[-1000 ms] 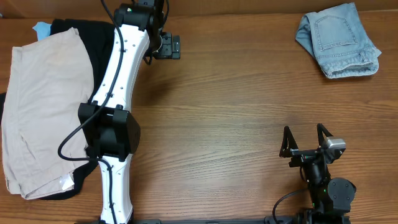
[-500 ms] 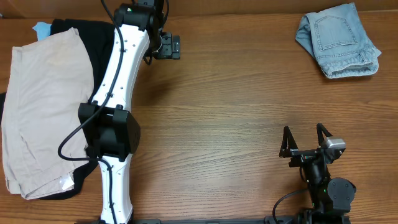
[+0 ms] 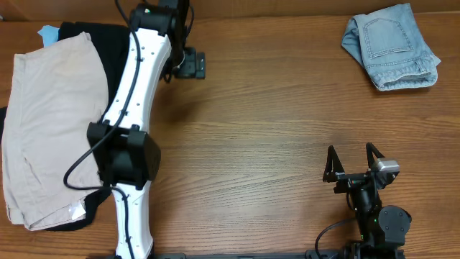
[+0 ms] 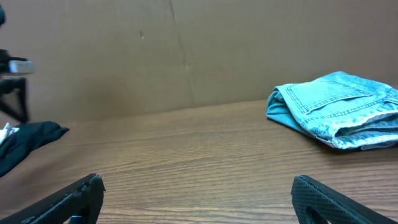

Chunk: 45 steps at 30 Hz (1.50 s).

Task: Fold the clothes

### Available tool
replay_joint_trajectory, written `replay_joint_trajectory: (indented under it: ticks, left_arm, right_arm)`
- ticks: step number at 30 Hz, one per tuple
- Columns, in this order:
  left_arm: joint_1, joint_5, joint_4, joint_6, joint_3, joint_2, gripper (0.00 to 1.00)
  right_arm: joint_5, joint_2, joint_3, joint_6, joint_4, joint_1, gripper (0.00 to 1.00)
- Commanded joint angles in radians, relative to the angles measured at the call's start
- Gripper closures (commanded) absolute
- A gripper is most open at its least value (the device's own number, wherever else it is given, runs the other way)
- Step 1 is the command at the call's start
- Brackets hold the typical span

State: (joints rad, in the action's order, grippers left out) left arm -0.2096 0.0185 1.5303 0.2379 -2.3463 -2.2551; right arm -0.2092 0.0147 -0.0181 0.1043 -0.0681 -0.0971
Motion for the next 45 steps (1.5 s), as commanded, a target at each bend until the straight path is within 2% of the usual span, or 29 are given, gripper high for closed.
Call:
replay_joint_trajectory:
  ticks: [1,12,17,21,23,29,33,37,45]
  left_arm:
    - [-0.006,-0.009,0.06,0.021,-0.005,0.194,0.0]
    - [-0.006,0.017,0.159,-0.003,0.017,0.547,0.0]
    - [-0.006,0.05,0.087,0.056,0.217,0.774,0.0]
    - [-0.005,0.123,-0.105,0.173,0.525,0.964,0.0]
    - [0.0,0.15,-0.253,0.214,0.713,1.061,0.0]
    - [0.049,0.118,-0.794,0.212,1.24,1.302,0.0]
    - [0.109,0.051,-1.034,0.25,1.487,1.463,0.0]
    - [0.198,0.001,-1.134,0.264,1.678,1.627,0.0]
    - [0.352,-0.039,-1.152,0.264,1.949,1.963,0.0]
  right_arm:
    - [0.006,-0.012,0.01,0.0,0.006,0.005,0.0]
    - [0.006,-0.012,0.01,0.0,0.006,0.005,0.0]
    - [0.006,-0.012,0.01,0.0,0.006,0.005,0.0]
    - [0.006,-0.012,0.01,0.0,0.006,0.005,0.0]
    - [0.006,-0.012,0.01,0.0,0.006,0.005,0.0]
    - [0.006,-0.012,0.01,0.0,0.006,0.005,0.0]
    - [0.006,-0.012,0.01,0.0,0.006,0.005,0.0]
    - [0.006,-0.012,0.01,0.0,0.006,0.005,0.0]
    - [0.006,-0.012,0.01,0.0,0.006,0.005,0.0]
